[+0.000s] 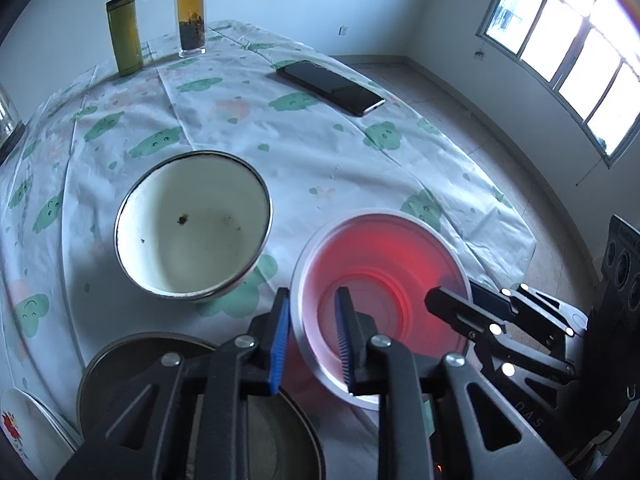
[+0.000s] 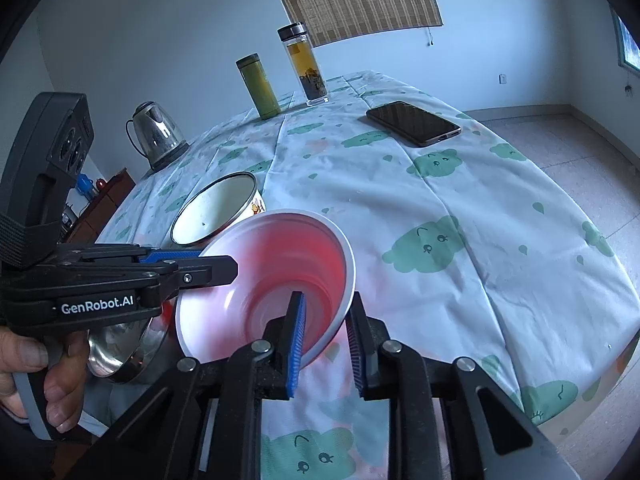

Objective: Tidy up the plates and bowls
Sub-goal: 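Close both grippers on the red plastic bowl rim, then lift and carry the red plastic bowl with both grippers over the steel bowl, then lower the red plastic bowl with both grippers into the steel bowl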

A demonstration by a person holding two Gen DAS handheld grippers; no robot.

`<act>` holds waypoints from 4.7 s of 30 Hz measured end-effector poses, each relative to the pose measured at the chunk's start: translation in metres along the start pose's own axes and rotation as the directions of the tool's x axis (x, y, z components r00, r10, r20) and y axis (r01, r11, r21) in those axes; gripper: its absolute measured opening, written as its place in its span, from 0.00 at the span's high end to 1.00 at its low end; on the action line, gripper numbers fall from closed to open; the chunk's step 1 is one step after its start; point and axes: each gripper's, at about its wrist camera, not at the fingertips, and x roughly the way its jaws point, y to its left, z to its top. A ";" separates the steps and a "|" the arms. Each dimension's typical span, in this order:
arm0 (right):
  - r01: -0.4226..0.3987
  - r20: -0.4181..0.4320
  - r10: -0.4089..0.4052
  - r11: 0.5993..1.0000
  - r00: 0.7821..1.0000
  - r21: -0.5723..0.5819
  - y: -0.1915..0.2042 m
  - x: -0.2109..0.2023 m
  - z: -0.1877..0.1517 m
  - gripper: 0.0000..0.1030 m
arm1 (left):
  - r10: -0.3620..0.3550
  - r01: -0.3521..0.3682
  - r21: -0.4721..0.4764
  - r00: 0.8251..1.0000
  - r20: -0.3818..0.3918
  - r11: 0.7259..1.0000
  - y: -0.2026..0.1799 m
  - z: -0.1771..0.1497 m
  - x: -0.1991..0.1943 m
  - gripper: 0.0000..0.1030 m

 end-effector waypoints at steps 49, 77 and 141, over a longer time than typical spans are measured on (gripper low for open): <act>0.033 0.048 -0.031 0.999 0.998 -0.033 0.010 -0.043 0.015 0.79 | -0.058 0.064 -0.047 0.990 0.128 0.997 -0.014 -0.024 -0.042 0.83; 0.009 0.059 -0.003 0.996 0.998 -0.091 0.042 -0.055 0.020 0.79 | -0.074 0.096 -0.101 0.977 0.200 0.990 0.006 -0.036 -0.073 0.83; -0.107 -0.068 0.092 0.959 0.993 -0.262 0.134 -0.004 0.009 0.78 | 0.039 0.026 -0.310 0.979 0.201 0.950 0.101 -0.086 -0.083 0.83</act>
